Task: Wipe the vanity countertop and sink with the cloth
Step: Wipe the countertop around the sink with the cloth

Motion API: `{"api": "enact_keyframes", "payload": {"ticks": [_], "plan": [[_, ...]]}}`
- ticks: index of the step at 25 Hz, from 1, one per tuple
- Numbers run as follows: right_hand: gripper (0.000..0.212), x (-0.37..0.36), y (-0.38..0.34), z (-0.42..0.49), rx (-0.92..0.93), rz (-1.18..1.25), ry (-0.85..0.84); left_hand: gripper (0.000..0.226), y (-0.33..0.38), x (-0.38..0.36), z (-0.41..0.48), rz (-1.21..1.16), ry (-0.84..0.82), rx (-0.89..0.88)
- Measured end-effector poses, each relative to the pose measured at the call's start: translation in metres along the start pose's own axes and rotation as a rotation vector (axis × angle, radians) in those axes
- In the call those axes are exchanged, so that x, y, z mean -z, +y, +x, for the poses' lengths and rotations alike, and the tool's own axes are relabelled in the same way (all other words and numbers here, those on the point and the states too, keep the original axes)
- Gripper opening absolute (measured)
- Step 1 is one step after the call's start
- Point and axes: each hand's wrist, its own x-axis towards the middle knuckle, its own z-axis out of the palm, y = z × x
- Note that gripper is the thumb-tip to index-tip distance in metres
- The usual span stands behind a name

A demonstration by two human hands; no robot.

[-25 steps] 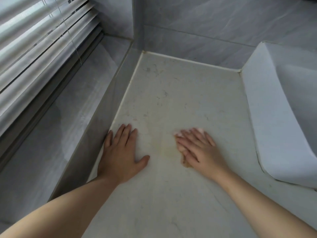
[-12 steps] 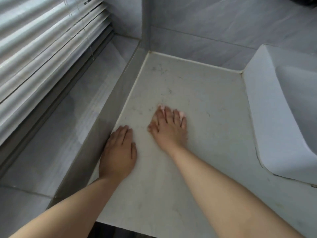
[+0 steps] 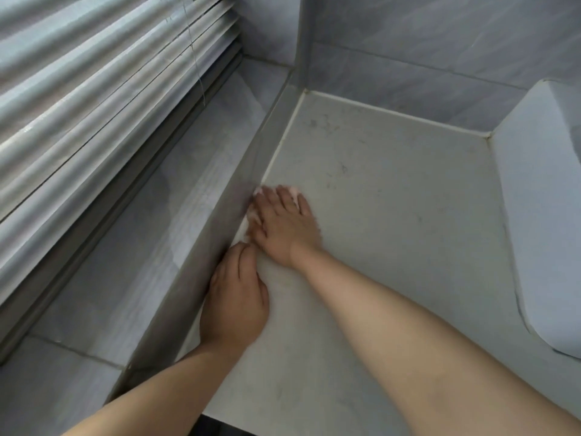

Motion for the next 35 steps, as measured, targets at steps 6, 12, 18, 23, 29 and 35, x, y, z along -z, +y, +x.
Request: {"api": "enact_keyframes", "payload": {"ticks": [6, 12, 18, 23, 29, 35], "plan": [[0.059, 0.011, 0.058, 0.023, -0.253, 0.031, 0.054, 0.049, 0.002, 0.004, 0.000, 0.076, -0.047, -0.048], [0.060, 0.003, 0.071, -0.061, -0.324, -0.039, 0.071, 0.048, 0.002, 0.004, 0.006, 0.146, -0.141, -0.180], [0.058, -0.001, 0.020, -0.059, 0.108, 0.022, 0.062, 0.021, 0.003, 0.008, 0.000, -0.084, 0.028, -0.019], [0.050, 0.003, 0.005, -0.009, 0.208, 0.008, 0.031, 0.025, 0.003, 0.009, 0.002, -0.132, 0.033, 0.048], [0.060, 0.010, 0.081, -0.018, -0.382, 0.010, 0.112, 0.036, 0.003, 0.010, 0.007, 0.079, -0.190, -0.233], [0.078, 0.006, 0.113, -0.112, -0.170, -0.078, 0.060, 0.061, 0.036, -0.006, 0.066, 0.146, -0.429, -0.243]]}}
